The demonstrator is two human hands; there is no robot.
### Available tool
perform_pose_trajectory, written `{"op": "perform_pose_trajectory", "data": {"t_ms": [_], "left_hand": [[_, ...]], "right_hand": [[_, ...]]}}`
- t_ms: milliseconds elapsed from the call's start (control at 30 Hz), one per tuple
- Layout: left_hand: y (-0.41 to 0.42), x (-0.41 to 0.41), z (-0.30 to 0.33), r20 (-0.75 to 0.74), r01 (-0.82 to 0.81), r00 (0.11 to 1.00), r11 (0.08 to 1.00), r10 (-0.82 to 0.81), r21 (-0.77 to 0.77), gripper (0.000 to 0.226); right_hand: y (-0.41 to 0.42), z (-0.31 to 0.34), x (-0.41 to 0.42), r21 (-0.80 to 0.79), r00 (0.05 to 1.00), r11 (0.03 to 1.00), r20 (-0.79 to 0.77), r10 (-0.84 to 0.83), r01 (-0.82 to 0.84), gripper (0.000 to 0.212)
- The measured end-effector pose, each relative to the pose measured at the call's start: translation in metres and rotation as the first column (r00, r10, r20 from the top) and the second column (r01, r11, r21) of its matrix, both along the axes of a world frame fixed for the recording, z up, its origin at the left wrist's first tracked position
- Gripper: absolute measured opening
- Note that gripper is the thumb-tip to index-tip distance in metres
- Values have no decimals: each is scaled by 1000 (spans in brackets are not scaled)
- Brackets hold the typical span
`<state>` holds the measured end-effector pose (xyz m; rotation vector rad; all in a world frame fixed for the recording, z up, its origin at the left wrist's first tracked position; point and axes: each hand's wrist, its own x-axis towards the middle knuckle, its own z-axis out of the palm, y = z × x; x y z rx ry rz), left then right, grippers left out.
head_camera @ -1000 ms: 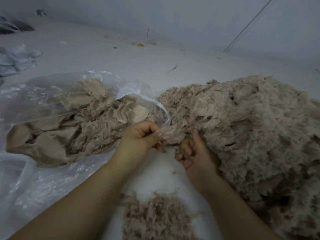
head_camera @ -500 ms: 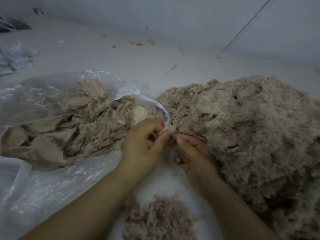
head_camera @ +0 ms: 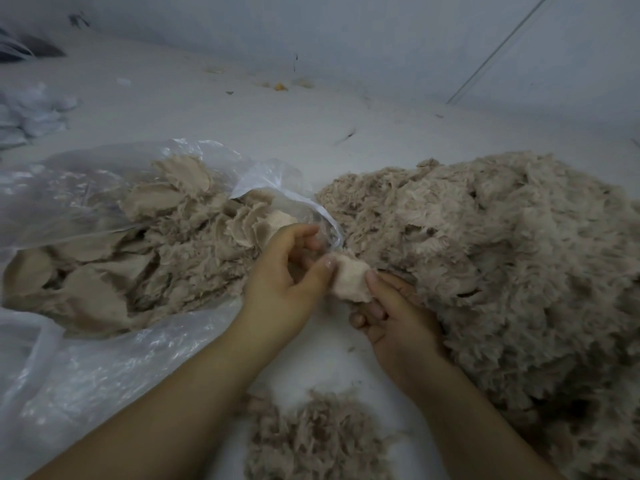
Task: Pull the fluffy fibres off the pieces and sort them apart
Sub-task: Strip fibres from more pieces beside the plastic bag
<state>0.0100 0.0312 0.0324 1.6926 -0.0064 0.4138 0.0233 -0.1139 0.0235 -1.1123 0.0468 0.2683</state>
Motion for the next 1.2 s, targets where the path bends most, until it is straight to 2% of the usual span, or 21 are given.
{"op": "perform_pose_trajectory", "data": {"t_ms": [100, 167, 267, 367, 467, 633, 700, 767, 900, 1033, 1133, 1200], "left_hand": [[3, 2, 0, -115, 149, 979, 973, -170, -175, 41], [3, 0, -1, -115, 182, 970, 951, -216, -250, 35], [3, 0, -1, -91, 161, 978, 953, -189, -257, 6], [7, 5, -3, -107, 75, 988, 958, -108, -275, 17], [10, 7, -3, -117, 29, 991, 964, -61, -264, 23], [5, 2, -1, -90, 189, 969, 928, -229, -320, 19], [3, 1, 0, -59, 209, 970, 929, -238, -305, 18], [4, 0, 0, -6, 175, 983, 953, -182, -246, 7], [8, 0, 0, 77, 114, 991, 990, -108, -77, 22], [6, 0, 1, 60, 115, 992, 988, -109, -106, 29], [2, -1, -1, 42, 125, 992, 985, -120, -119, 24], [0, -2, -1, 18, 142, 990, 980, -141, -140, 25]], "right_hand": [[1, -2, 0, 13, 1000, 1000, -6, 6, -6, 23], [2, -3, 0, -15, 1000, 1000, 0, 17, -17, 18], [2, -4, -1, -67, 999, 997, 4, 35, -35, 17], [2, -4, -1, -77, 999, 996, 14, 35, -34, 16], [2, -1, -1, -78, 1000, 997, 13, 28, -27, 25], [2, 2, -4, -64, 997, 995, 13, 73, -72, 29], [3, 3, -5, -60, 996, 994, 28, 89, -87, 27], [3, 4, -5, -78, 998, 995, 24, 65, -63, 22], [3, 2, -3, -22, 1000, 1000, -24, -5, 4, 17], [1, -1, -2, 5, 1000, 1000, 6, 15, -15, 25], [-3, -4, -3, -106, 987, 988, 104, 125, -114, 20], [-3, -5, -5, -127, 982, 983, 115, 151, -136, 20]]}}
